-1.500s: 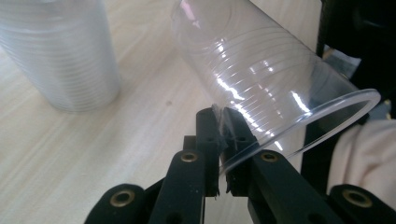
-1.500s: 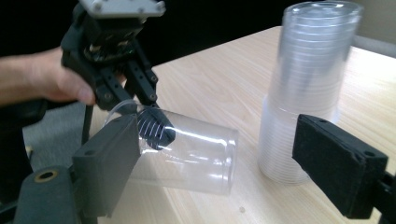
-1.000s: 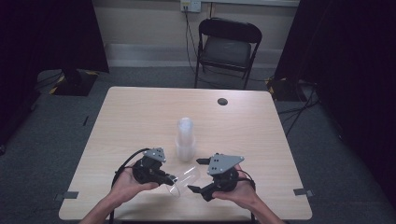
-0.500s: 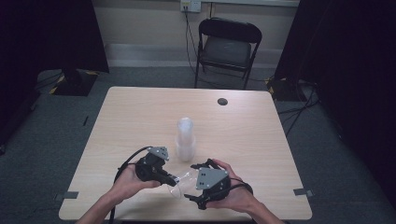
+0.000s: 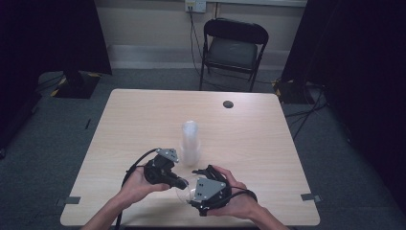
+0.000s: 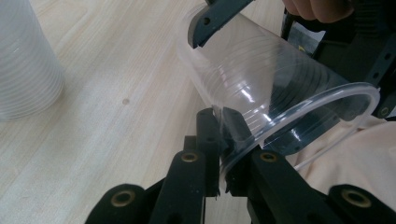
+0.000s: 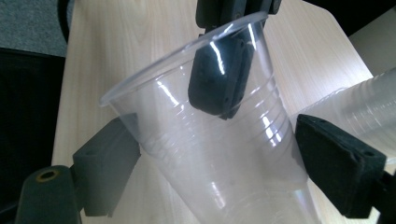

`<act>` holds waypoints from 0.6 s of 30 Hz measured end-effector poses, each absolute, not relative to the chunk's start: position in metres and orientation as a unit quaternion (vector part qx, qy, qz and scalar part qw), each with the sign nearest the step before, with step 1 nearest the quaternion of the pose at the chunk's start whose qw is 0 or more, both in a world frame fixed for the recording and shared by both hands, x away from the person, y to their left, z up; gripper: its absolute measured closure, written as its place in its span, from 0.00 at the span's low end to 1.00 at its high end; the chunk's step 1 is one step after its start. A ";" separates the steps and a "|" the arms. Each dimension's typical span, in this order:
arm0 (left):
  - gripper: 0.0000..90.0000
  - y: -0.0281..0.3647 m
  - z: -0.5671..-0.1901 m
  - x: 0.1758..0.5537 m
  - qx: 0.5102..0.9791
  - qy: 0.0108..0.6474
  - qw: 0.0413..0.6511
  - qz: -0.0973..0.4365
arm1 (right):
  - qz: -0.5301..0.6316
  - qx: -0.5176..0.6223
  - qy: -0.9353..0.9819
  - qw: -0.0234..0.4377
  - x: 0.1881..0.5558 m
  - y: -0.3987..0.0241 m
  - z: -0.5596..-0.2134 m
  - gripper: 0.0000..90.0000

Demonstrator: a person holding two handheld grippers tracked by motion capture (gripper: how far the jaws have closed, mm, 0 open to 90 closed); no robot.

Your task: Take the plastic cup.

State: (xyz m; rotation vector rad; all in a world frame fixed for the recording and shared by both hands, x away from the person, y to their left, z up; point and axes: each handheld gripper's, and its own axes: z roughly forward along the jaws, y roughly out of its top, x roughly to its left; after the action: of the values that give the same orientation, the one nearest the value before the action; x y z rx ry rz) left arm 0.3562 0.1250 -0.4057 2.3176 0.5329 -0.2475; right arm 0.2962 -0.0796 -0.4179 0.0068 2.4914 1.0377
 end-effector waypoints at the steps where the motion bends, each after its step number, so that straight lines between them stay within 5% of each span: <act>1: 0.96 0.125 -0.406 0.356 0.902 0.207 0.367 -0.096 | 0.373 0.000 0.901 0.223 0.296 -0.080 -0.418 0.18; 17: 0.96 0.119 -0.408 0.357 0.895 0.228 0.372 -0.091 | 0.353 0.003 0.903 0.244 0.295 -0.078 -0.424 0.25; 18: 0.95 0.121 -0.408 0.358 0.890 0.230 0.382 -0.089 | 0.356 0.001 0.901 0.246 0.296 -0.079 -0.424 0.31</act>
State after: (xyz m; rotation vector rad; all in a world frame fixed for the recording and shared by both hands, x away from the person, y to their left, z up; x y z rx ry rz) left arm 0.3578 0.1210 -0.4076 2.2711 0.5875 -0.2270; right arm 0.2958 -0.0789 -0.4238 0.0015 2.4589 0.9717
